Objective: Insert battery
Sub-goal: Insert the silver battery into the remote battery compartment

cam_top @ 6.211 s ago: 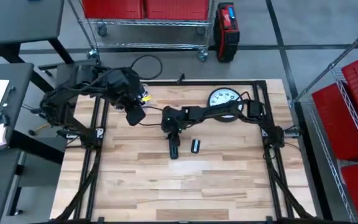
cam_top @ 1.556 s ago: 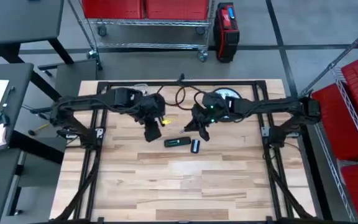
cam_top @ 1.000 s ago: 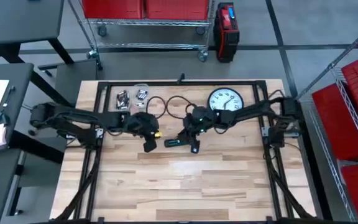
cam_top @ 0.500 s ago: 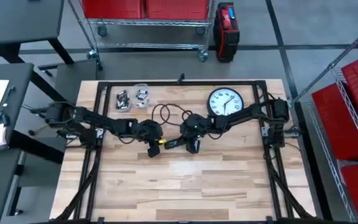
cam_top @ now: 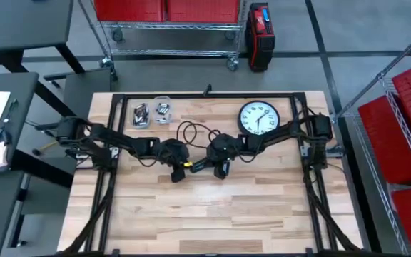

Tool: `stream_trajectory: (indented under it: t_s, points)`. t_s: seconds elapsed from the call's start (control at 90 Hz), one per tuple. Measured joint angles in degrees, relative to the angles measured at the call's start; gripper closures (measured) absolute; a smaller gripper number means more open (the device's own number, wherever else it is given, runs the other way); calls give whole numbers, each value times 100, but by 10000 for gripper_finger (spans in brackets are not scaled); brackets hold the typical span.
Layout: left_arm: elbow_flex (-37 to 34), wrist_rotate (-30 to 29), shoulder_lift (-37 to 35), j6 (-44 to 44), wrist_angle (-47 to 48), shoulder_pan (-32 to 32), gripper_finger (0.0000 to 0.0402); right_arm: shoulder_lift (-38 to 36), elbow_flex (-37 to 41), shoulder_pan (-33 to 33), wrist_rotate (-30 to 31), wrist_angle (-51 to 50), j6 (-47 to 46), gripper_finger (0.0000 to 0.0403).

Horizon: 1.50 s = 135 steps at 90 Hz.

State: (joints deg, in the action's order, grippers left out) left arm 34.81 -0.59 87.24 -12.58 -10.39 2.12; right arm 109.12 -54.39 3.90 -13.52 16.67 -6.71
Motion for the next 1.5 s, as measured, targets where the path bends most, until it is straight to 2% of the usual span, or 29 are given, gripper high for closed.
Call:
stream_trajectory:
  t_s: [0.256,0.444,0.667,0.811,0.956,1.122,1.3,1.5]
  points:
    - [4,-62,-417,-509,173,58,277,-1,2,51,-9,-180,306,396]
    - [4,-66,-595,-1280,206,-298,277,-9,2,94,-131,-306,815,395]
    - [4,-403,-294,-1743,188,-918,277,-9,2,188,-303,-392,1267,395]
    - [0,-699,15,-2108,-73,-1073,277,-9,2,306,-471,-426,1329,395]
    - [4,-765,397,-2303,-727,-1086,277,-9,2,384,-576,-435,1341,395]
    - [6,-880,636,-2748,-913,-1079,277,-9,2,452,-608,-406,1277,395]
    - [24,-1239,596,-2900,-604,-1035,278,-9,2,450,-605,-420,1137,394]
    - [11,-1391,338,-2542,-31,-656,280,-11,2,456,-604,-424,1123,394]
